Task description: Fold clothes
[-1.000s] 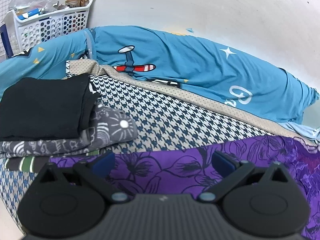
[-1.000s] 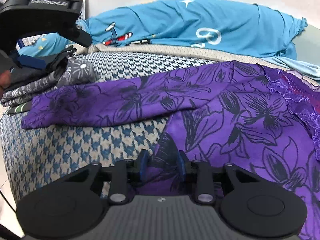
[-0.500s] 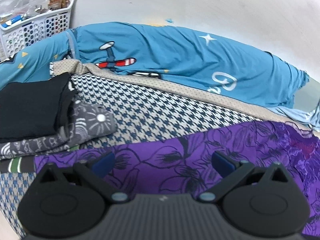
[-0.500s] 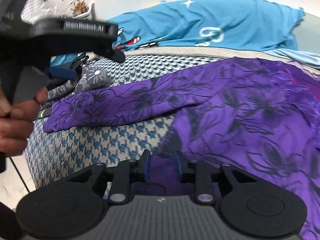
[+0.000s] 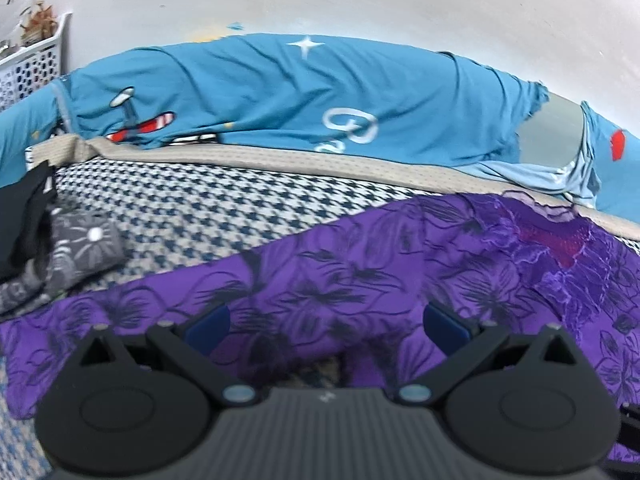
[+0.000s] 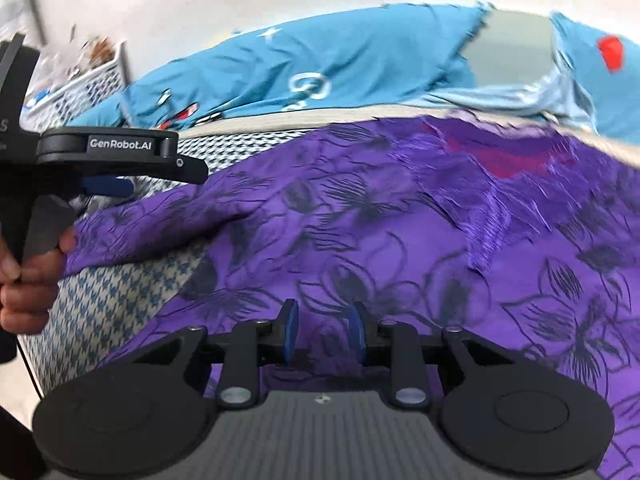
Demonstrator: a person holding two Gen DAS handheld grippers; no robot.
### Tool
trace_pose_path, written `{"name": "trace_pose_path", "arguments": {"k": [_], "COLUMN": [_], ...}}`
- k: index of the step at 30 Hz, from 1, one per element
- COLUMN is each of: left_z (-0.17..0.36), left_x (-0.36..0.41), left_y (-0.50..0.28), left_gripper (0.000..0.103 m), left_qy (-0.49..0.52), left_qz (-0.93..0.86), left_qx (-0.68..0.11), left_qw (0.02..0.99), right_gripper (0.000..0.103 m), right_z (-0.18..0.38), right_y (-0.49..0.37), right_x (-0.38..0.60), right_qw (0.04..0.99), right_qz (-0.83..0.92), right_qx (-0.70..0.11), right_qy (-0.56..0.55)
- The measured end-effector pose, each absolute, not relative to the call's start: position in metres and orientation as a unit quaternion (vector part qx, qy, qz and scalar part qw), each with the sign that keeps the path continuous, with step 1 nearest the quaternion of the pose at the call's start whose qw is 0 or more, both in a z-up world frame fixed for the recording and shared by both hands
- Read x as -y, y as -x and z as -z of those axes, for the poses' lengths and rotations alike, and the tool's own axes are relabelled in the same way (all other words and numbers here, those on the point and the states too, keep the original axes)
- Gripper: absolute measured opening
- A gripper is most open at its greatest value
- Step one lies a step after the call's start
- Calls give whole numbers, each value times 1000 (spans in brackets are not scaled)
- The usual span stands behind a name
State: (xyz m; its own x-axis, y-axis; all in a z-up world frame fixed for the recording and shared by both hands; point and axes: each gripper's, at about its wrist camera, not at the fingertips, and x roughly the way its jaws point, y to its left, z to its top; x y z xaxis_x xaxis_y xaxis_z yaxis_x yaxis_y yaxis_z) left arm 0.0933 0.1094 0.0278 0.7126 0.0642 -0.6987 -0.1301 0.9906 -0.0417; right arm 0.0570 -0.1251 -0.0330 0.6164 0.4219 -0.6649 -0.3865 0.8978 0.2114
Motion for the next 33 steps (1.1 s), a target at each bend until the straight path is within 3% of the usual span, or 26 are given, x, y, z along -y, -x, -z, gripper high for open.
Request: {"name": "trace_pose_path", "arguments": {"k": [21,33], "left_z": [6,44], "left_x": [-65,-54], "left_y": [-182,-222], "left_gripper": [103,103], "left_qy": [50,24], "left_qz": [-86,-93], "left_qx": [-356,-387], "left_qw": [929,917], "right_gripper": [32,33], "right_z": [36,32], "right_y": [-51,-59], "right_x": [155,172], "right_qw": [884,885], "right_qz": [-248,-225], "right_qx": [-396,-405], "right_qy": [-22,-48]}}
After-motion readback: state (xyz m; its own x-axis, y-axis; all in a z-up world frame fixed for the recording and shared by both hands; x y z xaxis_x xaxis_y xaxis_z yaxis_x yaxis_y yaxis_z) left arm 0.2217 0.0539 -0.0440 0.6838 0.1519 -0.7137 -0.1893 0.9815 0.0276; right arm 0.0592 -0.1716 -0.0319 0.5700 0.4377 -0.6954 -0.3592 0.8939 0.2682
